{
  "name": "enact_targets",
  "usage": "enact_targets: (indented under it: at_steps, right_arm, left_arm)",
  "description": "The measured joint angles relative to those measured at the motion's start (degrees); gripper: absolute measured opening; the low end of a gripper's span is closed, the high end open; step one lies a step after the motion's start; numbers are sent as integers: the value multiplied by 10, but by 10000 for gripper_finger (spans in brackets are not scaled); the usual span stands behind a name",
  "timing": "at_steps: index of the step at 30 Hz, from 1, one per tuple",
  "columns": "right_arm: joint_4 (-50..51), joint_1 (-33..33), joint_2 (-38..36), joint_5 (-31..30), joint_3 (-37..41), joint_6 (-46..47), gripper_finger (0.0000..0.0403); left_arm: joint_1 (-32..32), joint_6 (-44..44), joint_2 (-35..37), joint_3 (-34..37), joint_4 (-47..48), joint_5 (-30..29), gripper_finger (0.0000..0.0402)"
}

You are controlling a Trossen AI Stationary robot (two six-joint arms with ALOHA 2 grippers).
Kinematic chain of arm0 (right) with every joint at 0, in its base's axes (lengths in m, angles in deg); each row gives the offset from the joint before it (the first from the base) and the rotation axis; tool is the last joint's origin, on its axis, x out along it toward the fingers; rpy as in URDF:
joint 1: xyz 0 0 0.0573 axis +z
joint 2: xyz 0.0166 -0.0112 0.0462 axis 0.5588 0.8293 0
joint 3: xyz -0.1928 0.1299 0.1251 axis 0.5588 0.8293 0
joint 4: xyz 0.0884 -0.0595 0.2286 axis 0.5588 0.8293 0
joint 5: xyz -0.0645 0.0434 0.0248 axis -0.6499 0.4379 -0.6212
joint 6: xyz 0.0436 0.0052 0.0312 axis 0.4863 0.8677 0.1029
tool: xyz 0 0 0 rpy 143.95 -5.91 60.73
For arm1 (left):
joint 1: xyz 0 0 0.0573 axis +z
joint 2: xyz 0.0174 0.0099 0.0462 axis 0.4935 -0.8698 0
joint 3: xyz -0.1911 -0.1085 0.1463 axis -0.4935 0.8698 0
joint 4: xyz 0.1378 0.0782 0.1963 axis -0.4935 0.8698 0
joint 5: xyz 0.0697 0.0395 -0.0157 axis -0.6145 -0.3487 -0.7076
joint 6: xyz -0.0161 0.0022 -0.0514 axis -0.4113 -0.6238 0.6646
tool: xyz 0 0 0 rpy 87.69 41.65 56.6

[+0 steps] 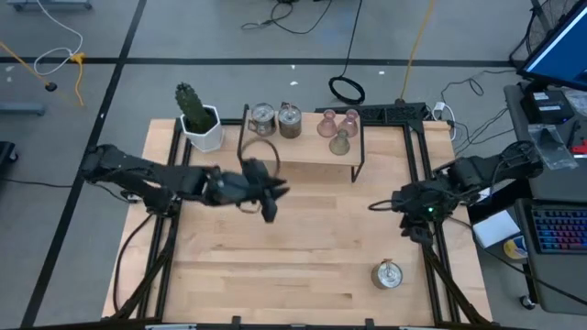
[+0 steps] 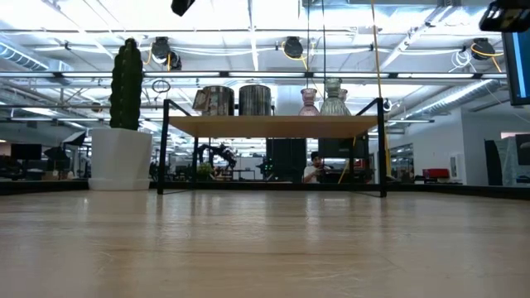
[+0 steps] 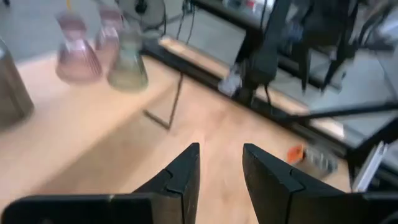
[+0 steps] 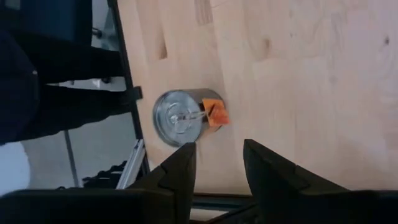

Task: Pick & Place candle stick holders
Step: Put the silver scented candle on the shelf

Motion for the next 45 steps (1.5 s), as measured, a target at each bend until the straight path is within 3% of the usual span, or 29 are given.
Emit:
enact_targets:
  at_steps: [12,21,33,41,45]
  right_arm:
    - [6,94,-13,-18,3,203,125]
    - [-44,172,-16,-15,87,295,125]
    - [-213,201,-33,-13,222,351,125]
    - [-311,201,-54,61,300,394,126]
    - [-381,201,-67,61,328,417,126]
  left_arm:
    - [-55,48,-116,0,-130,-15,122]
    - [-63,27,-165,0,-174,-13,122]
    - [-63,24,-168,0,-175,-15,122]
    - [-63,25,-168,0,-175,-15,122]
    - [-63,22,-168,0,-174,-15,122]
